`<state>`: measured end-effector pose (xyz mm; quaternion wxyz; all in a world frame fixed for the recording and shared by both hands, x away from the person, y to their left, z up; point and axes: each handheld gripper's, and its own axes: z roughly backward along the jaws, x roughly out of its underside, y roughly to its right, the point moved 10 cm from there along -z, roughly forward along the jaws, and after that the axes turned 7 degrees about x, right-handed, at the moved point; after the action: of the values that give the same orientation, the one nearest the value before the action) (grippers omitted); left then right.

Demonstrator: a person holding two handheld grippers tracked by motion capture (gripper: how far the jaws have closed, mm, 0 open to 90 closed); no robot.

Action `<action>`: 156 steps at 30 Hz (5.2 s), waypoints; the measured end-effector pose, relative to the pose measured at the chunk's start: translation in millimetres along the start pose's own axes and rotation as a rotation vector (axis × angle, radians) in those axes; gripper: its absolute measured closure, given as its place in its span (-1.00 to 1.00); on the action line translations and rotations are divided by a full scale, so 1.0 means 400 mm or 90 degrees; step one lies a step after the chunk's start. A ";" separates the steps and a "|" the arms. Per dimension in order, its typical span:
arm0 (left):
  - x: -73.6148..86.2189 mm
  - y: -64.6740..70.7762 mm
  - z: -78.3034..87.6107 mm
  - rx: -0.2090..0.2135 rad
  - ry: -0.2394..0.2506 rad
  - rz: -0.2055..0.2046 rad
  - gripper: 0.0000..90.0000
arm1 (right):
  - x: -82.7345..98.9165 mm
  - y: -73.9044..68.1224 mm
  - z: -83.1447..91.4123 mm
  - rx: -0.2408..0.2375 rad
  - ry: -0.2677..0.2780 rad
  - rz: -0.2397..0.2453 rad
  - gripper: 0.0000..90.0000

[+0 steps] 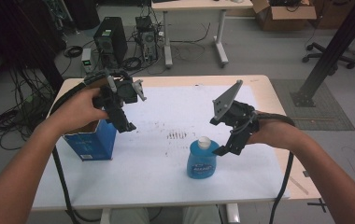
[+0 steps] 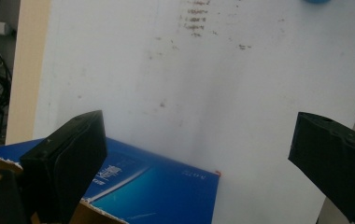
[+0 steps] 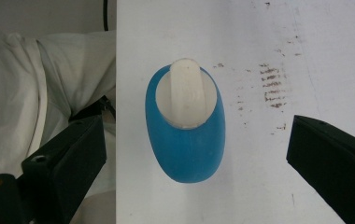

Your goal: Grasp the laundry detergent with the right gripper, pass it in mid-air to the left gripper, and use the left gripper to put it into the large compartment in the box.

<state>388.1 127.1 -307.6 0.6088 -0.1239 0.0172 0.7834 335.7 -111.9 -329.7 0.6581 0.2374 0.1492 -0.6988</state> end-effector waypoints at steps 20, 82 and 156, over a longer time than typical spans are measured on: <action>0.000 0.003 -0.010 0.003 0.004 0.007 -0.90 | 0.049 -0.013 -0.032 -0.019 0.021 -0.002 -0.89; -0.001 0.007 -0.024 0.010 0.008 0.019 -0.90 | 0.152 -0.006 -0.093 -0.016 0.155 -0.057 -0.90; -0.002 0.003 -0.034 0.012 0.000 0.023 -0.90 | 0.149 -0.026 -0.221 -0.040 0.198 -0.056 -0.89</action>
<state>389.5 123.4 -320.8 0.5954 -0.1177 0.0268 0.7943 336.1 -115.4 -436.8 0.6027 0.3151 0.2815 -0.6769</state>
